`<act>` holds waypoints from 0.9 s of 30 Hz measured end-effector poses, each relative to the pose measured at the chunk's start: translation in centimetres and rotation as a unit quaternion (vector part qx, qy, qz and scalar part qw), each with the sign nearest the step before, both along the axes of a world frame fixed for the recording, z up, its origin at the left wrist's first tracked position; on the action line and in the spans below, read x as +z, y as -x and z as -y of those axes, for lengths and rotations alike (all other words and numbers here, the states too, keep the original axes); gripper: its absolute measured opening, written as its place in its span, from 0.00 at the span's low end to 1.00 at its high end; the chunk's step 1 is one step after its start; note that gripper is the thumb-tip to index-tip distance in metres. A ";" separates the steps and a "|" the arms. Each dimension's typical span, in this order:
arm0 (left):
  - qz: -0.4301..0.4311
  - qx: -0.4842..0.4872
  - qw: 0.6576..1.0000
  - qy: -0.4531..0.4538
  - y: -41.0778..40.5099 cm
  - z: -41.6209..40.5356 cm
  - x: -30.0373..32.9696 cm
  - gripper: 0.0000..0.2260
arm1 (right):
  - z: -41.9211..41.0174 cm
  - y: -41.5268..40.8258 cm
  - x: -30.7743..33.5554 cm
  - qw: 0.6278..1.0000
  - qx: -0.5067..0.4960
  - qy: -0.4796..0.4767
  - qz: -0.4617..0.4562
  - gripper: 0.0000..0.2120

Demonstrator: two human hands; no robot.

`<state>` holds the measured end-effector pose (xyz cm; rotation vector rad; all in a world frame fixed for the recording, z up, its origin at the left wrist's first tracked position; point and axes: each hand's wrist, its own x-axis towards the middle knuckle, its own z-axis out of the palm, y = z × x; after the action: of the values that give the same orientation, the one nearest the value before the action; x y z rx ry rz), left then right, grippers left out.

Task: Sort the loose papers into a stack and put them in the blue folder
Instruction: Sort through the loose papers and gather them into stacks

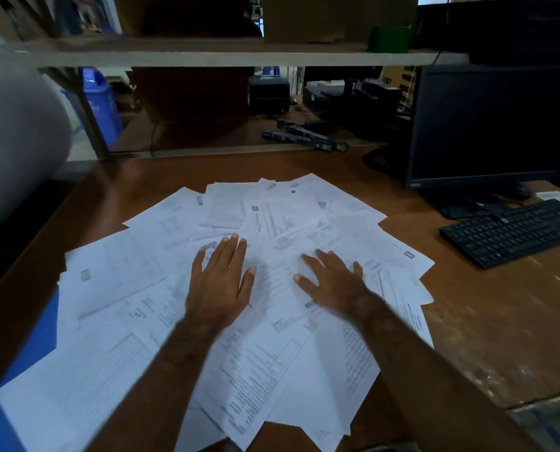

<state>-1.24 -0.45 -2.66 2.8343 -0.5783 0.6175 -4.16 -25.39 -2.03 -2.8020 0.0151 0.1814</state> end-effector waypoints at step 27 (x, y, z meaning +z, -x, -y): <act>-0.012 0.029 0.999 -0.010 2.6 -5.6 -0.8 0.32 | -1.2 -2.6 3.7 0.991 -0.082 -0.011 0.106 0.25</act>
<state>-3.89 5.19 -3.42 2.8825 -0.5043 0.5896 -1.57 -24.14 1.72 -2.7667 0.1910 -0.1537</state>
